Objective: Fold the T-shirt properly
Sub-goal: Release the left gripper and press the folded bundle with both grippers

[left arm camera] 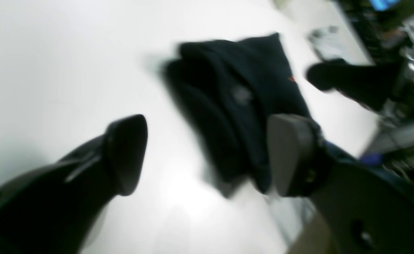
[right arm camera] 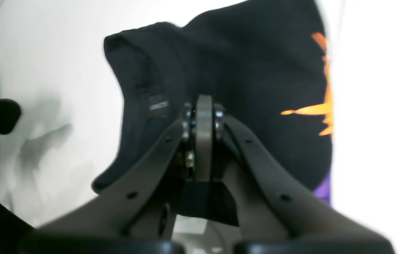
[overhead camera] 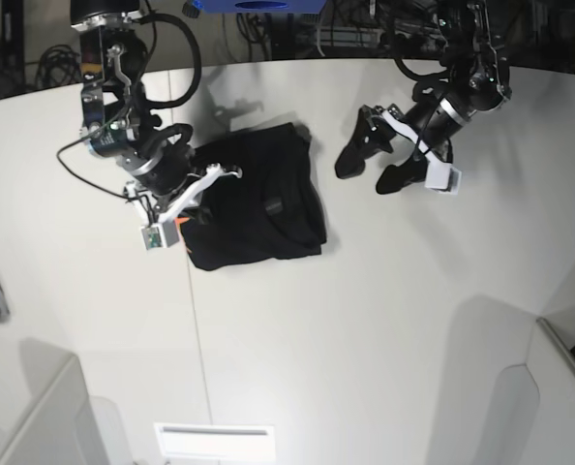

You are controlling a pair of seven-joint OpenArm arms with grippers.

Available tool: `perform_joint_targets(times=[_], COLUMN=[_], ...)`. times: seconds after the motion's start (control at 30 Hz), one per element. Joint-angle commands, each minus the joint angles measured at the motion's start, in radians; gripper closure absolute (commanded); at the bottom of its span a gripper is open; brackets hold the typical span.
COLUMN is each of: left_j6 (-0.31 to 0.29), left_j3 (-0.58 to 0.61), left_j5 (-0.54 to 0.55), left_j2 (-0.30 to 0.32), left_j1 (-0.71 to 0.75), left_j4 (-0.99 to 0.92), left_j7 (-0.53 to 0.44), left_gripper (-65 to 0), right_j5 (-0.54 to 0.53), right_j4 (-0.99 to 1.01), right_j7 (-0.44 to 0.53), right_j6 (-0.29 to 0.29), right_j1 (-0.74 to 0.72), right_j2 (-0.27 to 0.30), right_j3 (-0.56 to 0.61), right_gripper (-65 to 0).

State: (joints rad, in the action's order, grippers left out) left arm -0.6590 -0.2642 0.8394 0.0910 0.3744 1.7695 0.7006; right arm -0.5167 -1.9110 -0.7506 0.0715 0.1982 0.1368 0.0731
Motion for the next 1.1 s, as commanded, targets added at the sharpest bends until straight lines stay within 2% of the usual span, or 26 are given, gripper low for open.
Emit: perform_joint_targets(times=[0.0,0.13,0.27,0.43,0.7,0.97,1.0,1.07], left_j6=[-0.006,0.006,0.132,0.245,0.367,0.385,0.385,0.385], left_j3=[0.003,0.07,0.139,0.228,0.365,0.408,0.408,0.408], left_j5=[0.022,0.028,0.028,0.028,0.027,0.022,0.022,0.021], left_j2=[0.011,0.008,0.008,0.008,0.008,-0.013,-0.013,-0.015], left_j1=[-0.015,-0.055,-0.116,-0.2,-0.309,-0.344,-0.344,-0.346], left_j4=[0.013,-0.032,-0.119,-0.216,-0.34,-0.405,-0.409,-0.423], left_j7=[-0.026,-0.026,-0.029,-0.032,-0.034,-0.034,-0.034,-0.034], left_gripper=[-56.1,-57.9,-57.9,-57.9,-57.9,-57.1,-55.0,-46.7], right_j5=[-0.009,-0.009,-0.009,-0.009,-0.009,-0.009,-0.009,-0.009], right_j4=[-0.022,-0.022,-0.022,-0.022,-0.022,-0.022,-0.022,-0.022], right_j7=[0.021,0.018,0.016,0.016,0.016,0.016,0.018,0.019], right_j6=[0.032,0.1,0.136,0.198,0.205,0.207,0.207,0.207], right_j1=[0.004,0.022,0.042,0.065,0.09,0.093,0.093,0.093], right_j2=[0.002,-0.003,-0.003,-0.004,-0.001,0.001,0.001,0.001], right_j3=[-0.022,-0.106,-0.186,-0.278,-0.359,-0.382,-0.382,-0.382], right_gripper=[0.0,0.0,0.0,0.0,0.0,0.0,0.0,0.0])
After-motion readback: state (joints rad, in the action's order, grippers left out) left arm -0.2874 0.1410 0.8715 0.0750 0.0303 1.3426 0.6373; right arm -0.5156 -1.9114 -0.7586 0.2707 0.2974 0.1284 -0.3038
